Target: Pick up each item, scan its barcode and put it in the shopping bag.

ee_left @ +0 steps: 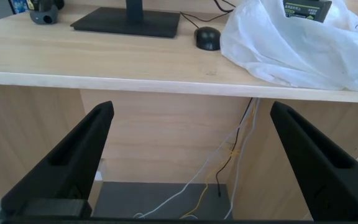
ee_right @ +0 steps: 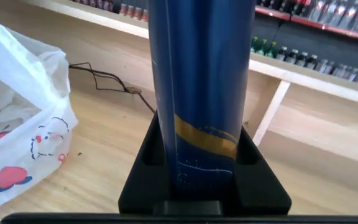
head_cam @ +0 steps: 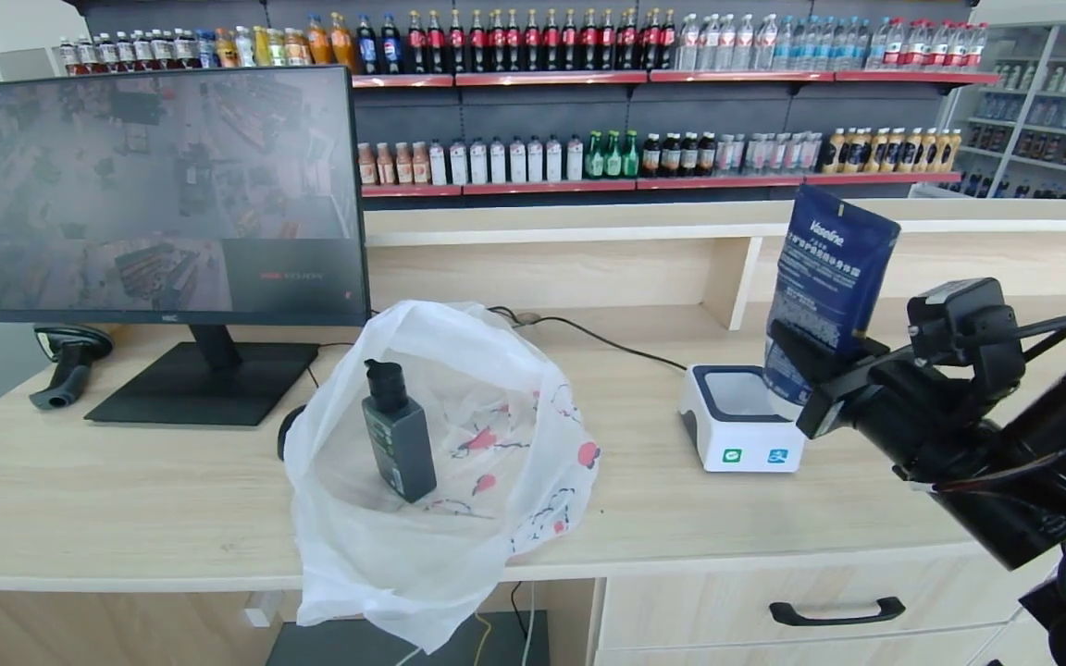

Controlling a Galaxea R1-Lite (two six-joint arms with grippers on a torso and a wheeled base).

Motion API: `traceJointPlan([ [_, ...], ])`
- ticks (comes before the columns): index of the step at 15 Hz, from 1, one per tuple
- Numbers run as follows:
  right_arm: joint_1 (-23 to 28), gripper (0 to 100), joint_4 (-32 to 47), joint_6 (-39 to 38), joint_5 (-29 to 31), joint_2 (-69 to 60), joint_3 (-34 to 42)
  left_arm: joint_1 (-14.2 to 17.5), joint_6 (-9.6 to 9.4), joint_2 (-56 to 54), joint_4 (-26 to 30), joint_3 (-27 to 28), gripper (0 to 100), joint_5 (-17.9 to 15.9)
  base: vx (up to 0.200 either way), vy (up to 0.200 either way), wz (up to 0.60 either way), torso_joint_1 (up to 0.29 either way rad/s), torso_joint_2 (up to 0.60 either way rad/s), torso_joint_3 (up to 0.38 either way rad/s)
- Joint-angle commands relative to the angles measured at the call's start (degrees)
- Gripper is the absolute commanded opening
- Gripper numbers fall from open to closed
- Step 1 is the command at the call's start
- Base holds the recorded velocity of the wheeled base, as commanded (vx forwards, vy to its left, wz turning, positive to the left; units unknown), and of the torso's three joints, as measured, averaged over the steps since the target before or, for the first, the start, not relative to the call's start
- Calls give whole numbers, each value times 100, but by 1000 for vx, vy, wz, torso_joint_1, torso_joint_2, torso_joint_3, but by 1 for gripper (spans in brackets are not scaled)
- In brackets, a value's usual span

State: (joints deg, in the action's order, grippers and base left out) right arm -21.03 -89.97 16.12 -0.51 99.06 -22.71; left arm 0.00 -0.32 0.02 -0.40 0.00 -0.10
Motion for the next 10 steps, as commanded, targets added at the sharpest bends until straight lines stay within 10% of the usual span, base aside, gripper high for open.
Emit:
traceJointPlan([
  [1, 99, 0, -3, 498, -186, -18, -58, 0, -3, -2, -4, 0, 100, 1, 0, 0, 0, 0, 0, 0],
  [10, 345, 0, -3, 2757, -1399, 588, -225, 0, -21, -2, 14, 0, 100, 1, 0, 0, 0, 0, 0, 0],
])
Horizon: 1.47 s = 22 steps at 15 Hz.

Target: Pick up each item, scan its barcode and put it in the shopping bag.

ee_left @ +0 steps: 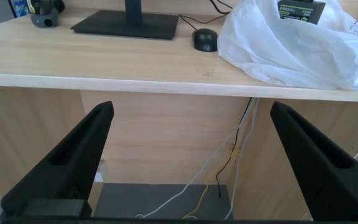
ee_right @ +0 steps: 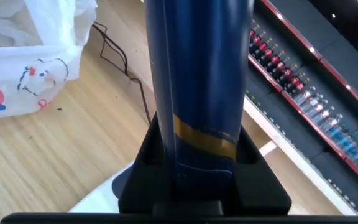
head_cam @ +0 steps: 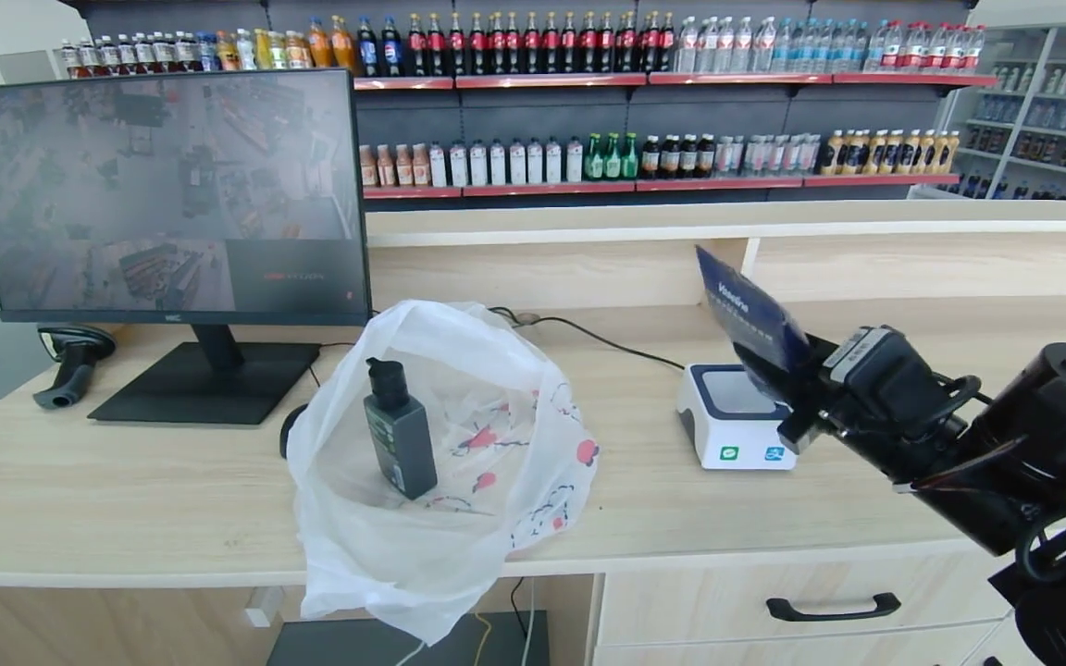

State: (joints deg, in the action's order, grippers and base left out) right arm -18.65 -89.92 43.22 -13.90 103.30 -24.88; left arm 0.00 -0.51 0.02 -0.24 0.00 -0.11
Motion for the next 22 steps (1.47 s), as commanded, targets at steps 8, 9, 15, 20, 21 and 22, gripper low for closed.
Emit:
traceJointPlan([
  [8, 1092, 0, -8, 1374, -1933, 428, -70, 0, 16, -2, -20, 0, 100, 2, 0, 0, 0, 0, 0, 0],
  [9, 1136, 0, -8, 1383, -2064, 471, -140, 0, 7, -2, -20, 0, 100, 2, 0, 0, 0, 0, 0, 0],
  [15, 1101, 0, -8, 1576, -2460, 1034, -553, 0, -10, -2, -20, 0, 100, -7, 0, 0, 0, 0, 0, 0],
  [20, 1048, 0, -8, 1778, -2697, 1192, -509, 0, -10, -2, -20, 0, 100, -7, 0, 0, 0, 0, 0, 0],
  [21, 1048, 0, -8, 1769, -2697, 1192, -544, 0, -10, -2, -20, 0, 100, -7, 0, 0, 0, 0, 0, 0],
  [22, 1048, 0, -8, 1743, -2697, 1210, -614, 0, -10, -2, -20, 0, 100, -7, 0, 0, 0, 0, 0, 0],
])
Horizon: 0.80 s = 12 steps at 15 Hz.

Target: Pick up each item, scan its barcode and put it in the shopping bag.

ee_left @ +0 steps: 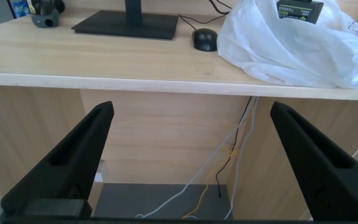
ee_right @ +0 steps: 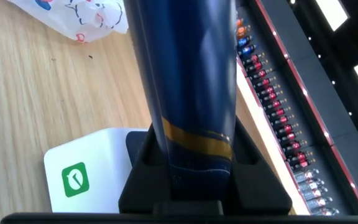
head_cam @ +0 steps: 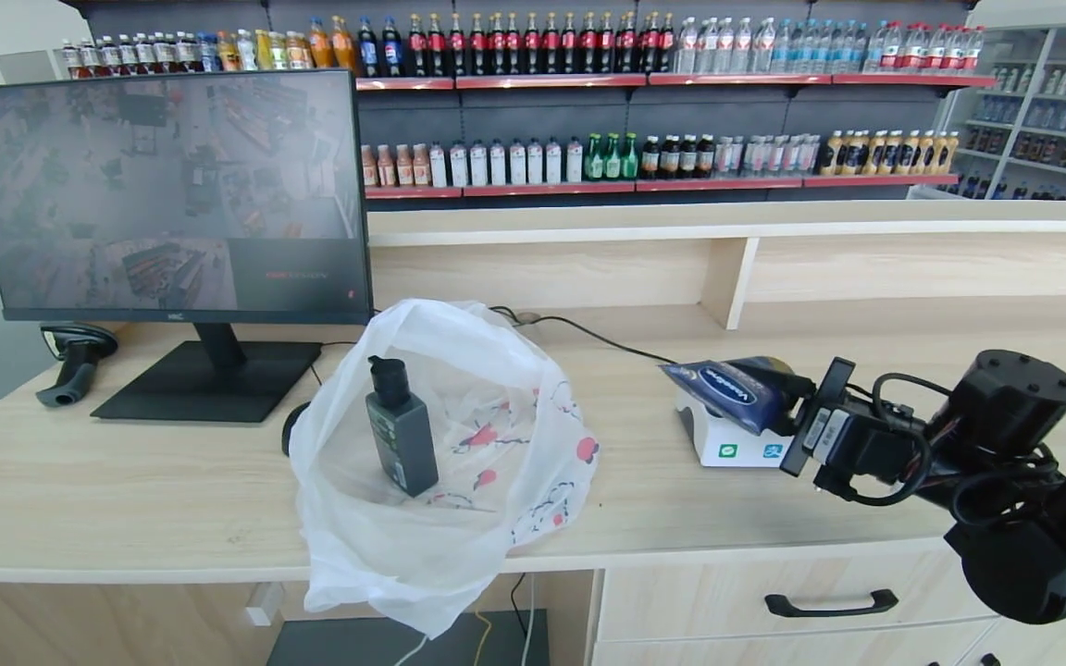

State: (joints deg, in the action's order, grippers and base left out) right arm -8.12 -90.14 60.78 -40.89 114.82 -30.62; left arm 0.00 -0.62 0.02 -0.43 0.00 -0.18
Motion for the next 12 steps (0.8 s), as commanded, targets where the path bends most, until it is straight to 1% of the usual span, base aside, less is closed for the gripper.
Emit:
traceJointPlan([
  [1, -5, 0, 14, -14, 2, 75, -84, 0, 1, -2, -1, 0, 100, 1, 0, 0, 0, 0, 0, 0],
  [7, -5, 0, 14, -172, 11, 110, -401, 0, 1, -2, -1, 0, 100, 1, 0, 0, 0, 0, 0, 0],
  [12, -5, 0, 14, -181, 2, 102, -392, 0, 1, -2, -1, 0, 100, 1, 0, 0, 0, 0, 0, 0],
])
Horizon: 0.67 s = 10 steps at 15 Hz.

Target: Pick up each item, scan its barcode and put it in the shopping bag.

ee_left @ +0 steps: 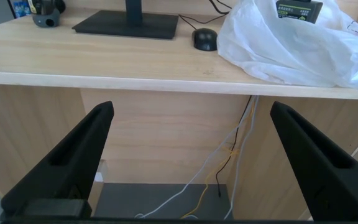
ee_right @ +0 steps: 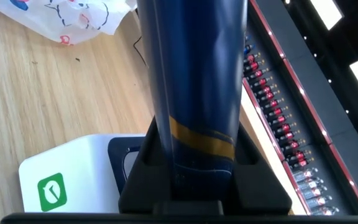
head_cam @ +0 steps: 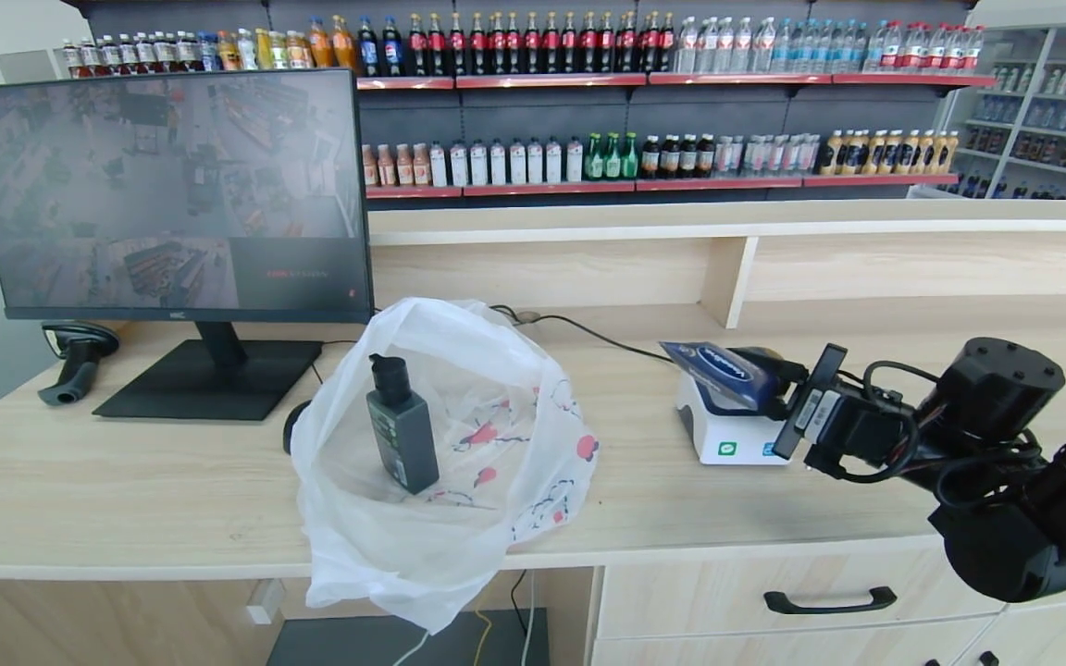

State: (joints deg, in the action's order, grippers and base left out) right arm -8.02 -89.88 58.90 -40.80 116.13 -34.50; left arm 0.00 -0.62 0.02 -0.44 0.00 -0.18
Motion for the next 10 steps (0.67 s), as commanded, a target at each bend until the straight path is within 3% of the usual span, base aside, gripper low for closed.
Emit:
traceJointPlan([
  [1, -6, 0, -12, -2, -7, -64, 31, 0, 1, -2, -9, 0, 100, 1, 0, 0, 0, 0, 0, 0],
  [5, -15, 0, -12, -19, 2, -108, 40, 0, 1, -2, 0, 0, 100, 1, 0, 0, 0, 0, 0, 0],
  [10, -235, 0, -12, -723, 90, -653, 22, 0, 18, -2, 0, 0, 100, 9, 0, 0, 0, 0, 0, 0],
])
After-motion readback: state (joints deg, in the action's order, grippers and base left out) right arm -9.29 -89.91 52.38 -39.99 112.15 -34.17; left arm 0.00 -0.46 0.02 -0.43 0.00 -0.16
